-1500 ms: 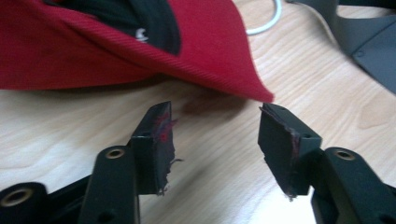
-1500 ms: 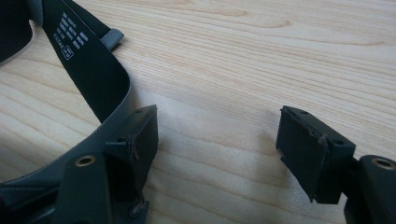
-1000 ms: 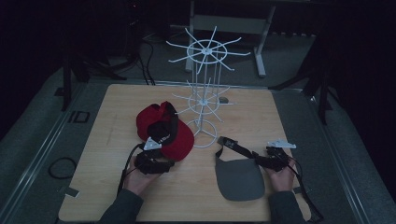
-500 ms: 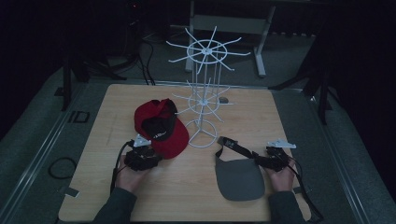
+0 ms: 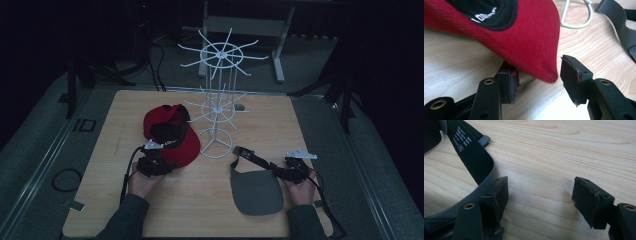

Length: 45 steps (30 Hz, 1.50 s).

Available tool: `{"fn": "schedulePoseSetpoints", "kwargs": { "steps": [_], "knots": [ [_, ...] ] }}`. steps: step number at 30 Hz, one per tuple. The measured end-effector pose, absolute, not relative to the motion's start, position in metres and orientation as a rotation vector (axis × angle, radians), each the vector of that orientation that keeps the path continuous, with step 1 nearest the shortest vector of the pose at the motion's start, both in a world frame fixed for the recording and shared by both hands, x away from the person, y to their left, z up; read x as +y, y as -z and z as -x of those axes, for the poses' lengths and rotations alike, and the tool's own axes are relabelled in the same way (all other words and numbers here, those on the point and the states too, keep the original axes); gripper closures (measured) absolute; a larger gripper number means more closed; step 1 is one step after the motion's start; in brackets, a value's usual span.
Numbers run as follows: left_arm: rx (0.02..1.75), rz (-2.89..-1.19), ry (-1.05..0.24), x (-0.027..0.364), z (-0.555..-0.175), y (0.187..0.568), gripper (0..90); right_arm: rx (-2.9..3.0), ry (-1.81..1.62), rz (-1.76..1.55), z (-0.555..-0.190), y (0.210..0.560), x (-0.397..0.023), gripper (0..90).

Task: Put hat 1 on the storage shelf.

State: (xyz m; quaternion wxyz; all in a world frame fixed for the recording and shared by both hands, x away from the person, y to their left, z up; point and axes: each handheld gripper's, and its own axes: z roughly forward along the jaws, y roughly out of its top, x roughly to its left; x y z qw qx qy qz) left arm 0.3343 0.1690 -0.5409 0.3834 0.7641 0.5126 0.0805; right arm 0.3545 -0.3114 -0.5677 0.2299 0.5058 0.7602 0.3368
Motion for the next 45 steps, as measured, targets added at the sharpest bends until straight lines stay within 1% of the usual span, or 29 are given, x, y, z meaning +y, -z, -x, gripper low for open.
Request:
{"fn": "schedulePoseSetpoints", "kwargs": {
  "steps": [3,7,12,16,18,19,27,32,45],
  "knots": [
    [1.318,-1.942,-0.201,0.169,-0.340,0.541,49.5,2.092,-0.926,-1.392,-0.354,0.568,-0.311,29.1],
    [1.338,-1.962,-0.199,0.171,-0.345,0.543,54.4,2.092,-0.926,-1.391,-0.354,0.568,-0.311,29.1],
    [1.368,-1.923,-0.114,0.182,-0.347,0.551,66.3,2.093,-0.925,-1.391,-0.354,0.568,-0.312,29.1],
    [1.350,-1.910,-0.124,0.189,-0.343,0.548,77.2,2.094,-0.925,-1.391,-0.354,0.568,-0.312,29.1],
    [1.345,-1.914,-0.161,0.193,-0.341,0.545,84.1,2.094,-0.925,-1.391,-0.354,0.568,-0.312,29.1],
    [1.337,-1.921,-0.181,0.193,-0.340,0.544,85.1,2.094,-0.925,-1.391,-0.354,0.568,-0.312,29.1],
    [1.340,-1.893,-0.193,0.204,-0.336,0.546,85.8,2.095,-0.924,-1.390,-0.354,0.568,-0.312,29.1],
    [1.351,-1.892,-0.233,0.212,-0.334,0.541,86.0,2.095,-0.925,-1.390,-0.354,0.568,-0.312,29.1],
    [1.360,-1.848,-0.276,0.228,-0.335,0.530,85.9,2.094,-0.925,-1.392,-0.354,0.568,-0.311,28.9]
  ]
}}
